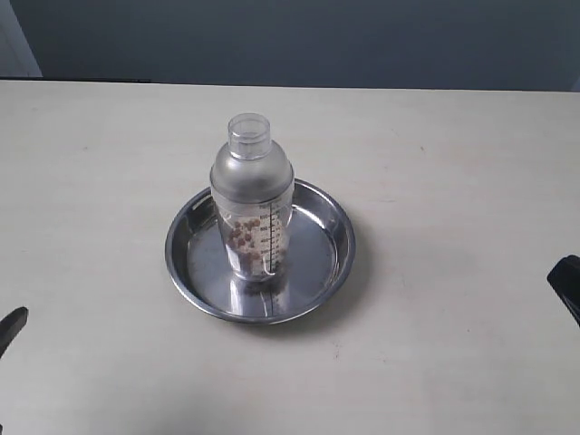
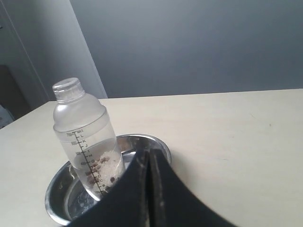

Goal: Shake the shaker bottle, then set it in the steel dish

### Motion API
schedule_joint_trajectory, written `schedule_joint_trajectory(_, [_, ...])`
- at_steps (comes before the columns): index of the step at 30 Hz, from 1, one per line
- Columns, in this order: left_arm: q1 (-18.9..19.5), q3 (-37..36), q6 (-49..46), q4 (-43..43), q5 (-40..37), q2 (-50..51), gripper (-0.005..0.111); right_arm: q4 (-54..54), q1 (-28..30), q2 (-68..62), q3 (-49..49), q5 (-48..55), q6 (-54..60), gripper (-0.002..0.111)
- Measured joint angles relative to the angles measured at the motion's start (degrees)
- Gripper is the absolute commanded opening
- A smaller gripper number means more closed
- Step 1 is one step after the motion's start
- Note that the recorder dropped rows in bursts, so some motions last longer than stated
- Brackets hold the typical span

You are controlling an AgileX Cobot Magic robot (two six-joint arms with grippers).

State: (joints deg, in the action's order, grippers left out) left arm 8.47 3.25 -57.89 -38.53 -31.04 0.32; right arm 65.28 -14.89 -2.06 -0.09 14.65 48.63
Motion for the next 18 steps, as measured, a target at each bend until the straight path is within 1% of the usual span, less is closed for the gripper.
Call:
schedule_joint_trajectory(4, [0.0,0.0,0.0,0.1,-0.8,0.0,0.061,0.0,0.0,0.0,0.0,0.1,0.0,-0.001])
schedule_joint_trajectory(7, [0.0,0.0,-1.7,1.7,-1.4,0.0,0.061,0.0,0.0,0.0,0.0,0.2,0.0,-0.001])
schedule_joint_trajectory(8, [0.0,0.0,-2.0,2.1,-1.7,0.0,0.059,0.0,0.0,0.0,0.0,0.2,0.0,-0.001])
schedule_joint_trajectory(10, [0.0,0.0,-2.4,2.5,-2.5,0.0,0.050,0.0,0.0,0.0,0.0,0.3,0.0,-0.001])
schedule_joint_trajectory(12, [0.0,0.0,-2.5,2.5,-3.0,0.0,0.035,0.0,0.0,0.0,0.0,0.3,0.0,-0.001])
schedule_joint_trajectory(14, [0.0,0.0,-2.5,1.9,-2.4,0.0,0.024,0.0,0.0,0.0,0.0,0.3,0.0,-0.001])
schedule_joint_trajectory(16, [0.0,0.0,-2.5,0.6,0.1,0.0,0.014,0.0,0.0,0.0,0.0,0.3,0.0,-0.001])
schedule_joint_trajectory(18, [0.1,0.0,-2.6,0.0,3.8,0.0,0.008,0.0,0.0,0.0,0.0,0.3,0.0,-0.001])
